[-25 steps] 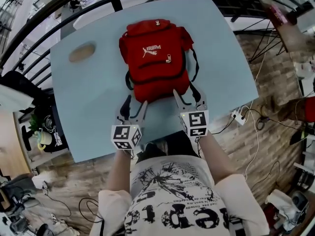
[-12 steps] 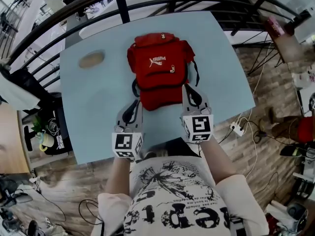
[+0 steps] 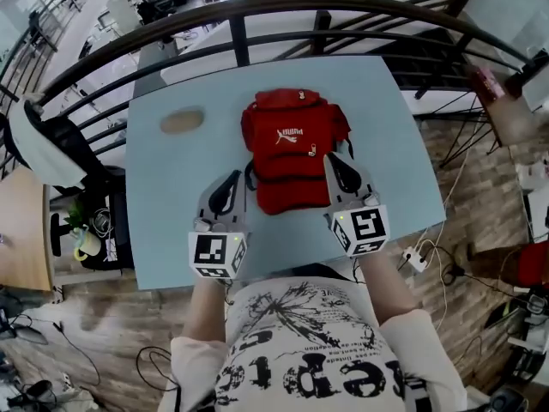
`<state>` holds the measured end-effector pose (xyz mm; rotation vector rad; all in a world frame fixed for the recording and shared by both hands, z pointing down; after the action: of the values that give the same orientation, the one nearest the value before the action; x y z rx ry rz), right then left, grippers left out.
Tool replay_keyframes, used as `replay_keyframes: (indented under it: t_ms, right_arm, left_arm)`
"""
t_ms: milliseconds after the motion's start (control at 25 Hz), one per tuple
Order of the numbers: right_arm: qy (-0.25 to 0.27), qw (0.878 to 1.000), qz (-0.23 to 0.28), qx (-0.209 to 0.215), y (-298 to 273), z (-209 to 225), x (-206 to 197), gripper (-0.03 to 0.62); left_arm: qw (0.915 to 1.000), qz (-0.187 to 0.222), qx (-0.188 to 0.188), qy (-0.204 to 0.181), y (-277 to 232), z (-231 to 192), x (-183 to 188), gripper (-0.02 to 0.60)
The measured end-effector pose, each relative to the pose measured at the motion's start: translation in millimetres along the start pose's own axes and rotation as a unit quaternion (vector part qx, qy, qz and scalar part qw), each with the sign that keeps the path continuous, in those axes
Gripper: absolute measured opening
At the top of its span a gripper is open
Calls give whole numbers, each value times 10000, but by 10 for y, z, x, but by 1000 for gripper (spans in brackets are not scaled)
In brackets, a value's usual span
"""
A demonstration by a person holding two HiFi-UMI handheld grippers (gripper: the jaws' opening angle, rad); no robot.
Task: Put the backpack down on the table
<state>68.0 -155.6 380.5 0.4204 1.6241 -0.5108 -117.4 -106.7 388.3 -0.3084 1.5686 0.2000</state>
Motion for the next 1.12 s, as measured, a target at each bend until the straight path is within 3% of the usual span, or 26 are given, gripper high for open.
replay_keyframes:
  t_ms: [240,600,800,1120]
  right_arm:
    - [155,9994,105,295,-155,-46,132,-8]
    - [280,9986,133,419,-330,5,170,-9]
    - [475,9973,143,549,-378,-29,155,-9]
    - [454,9967,202,641,-390,-27,165,-9]
  left_arm:
    - [9994,98,273,-163,-40,-112,213,18]
    - [9988,182,329,-306,-112,-85,313,18]
    - [9990,341,267,-74,-121,-92,364,18]
    - [9987,307,344,-230,-159,-60,381,18]
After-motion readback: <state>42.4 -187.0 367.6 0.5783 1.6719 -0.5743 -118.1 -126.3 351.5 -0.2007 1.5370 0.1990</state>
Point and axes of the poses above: the fingertips, and each gripper's own axes: y backward along the fingers, z to its right, x out of its top, the point moved 2 cm from there along y, backward along the fingers, and after that the axes turned 1 degree about -x, right-handed, at the moved point
